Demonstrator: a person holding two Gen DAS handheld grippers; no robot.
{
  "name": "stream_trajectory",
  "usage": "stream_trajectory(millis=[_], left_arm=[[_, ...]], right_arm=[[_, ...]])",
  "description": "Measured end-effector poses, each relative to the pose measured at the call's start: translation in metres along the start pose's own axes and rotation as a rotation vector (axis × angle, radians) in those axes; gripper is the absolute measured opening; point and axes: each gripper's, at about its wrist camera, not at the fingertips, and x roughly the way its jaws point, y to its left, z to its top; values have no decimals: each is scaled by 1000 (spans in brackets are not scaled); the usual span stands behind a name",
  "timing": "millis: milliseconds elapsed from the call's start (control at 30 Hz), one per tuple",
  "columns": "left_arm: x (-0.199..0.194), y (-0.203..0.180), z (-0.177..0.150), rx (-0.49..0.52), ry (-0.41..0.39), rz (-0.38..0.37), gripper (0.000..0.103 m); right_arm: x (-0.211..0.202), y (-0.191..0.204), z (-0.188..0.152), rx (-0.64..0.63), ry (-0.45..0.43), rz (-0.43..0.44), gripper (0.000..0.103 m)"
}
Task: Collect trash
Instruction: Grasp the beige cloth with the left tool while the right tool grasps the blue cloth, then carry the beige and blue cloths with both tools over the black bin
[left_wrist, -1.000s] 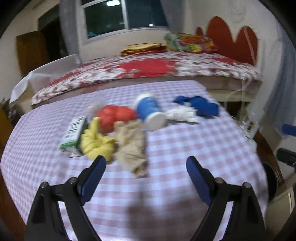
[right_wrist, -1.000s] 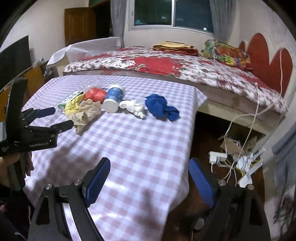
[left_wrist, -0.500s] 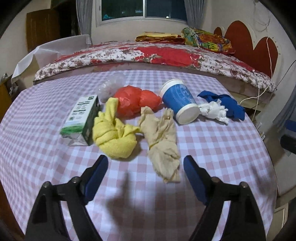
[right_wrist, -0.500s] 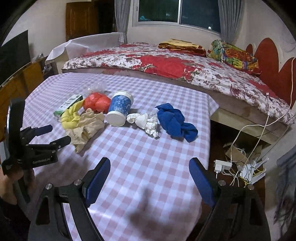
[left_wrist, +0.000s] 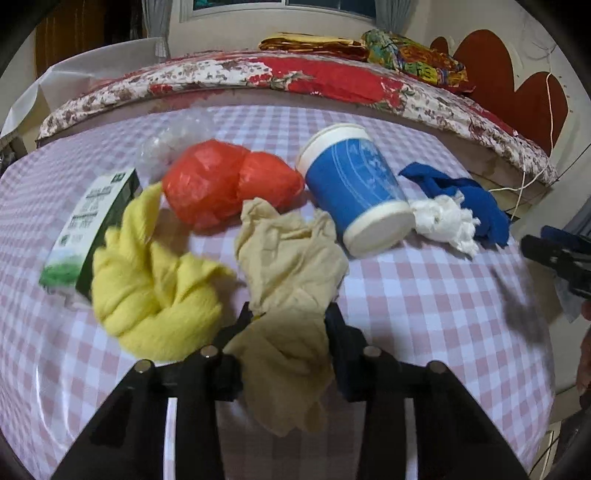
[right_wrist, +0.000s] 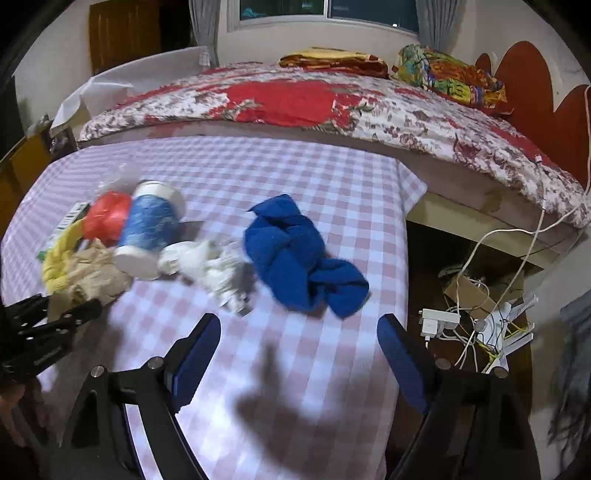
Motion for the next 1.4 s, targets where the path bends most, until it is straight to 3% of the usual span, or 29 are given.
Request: stream_trajectory(millis=[133, 267, 333, 467, 500, 800, 1400], left_arm=[[5, 3, 7, -6, 2, -6, 33], [8, 6, 11, -6, 1, -8, 29], [9, 5, 14, -8, -2, -9, 27], [6, 6, 14, -13, -11, -14, 23], [5, 7, 14, -14, -12, -18, 23], [-17, 3, 8, -7, -42, -21, 22], [-71, -34, -2, 64, -130, -78, 21]], right_arm=[[30, -7, 11, -11, 27, 8, 88], [51, -9, 19, -20, 45, 34, 78], [58, -9, 21, -19, 54, 55, 69], [55, -8, 20, -18, 45, 73, 26], [53, -9, 19, -14, 41, 77, 22], [5, -16, -2, 18, -24, 96, 15], [-113, -38, -59, 92, -155, 48, 14]])
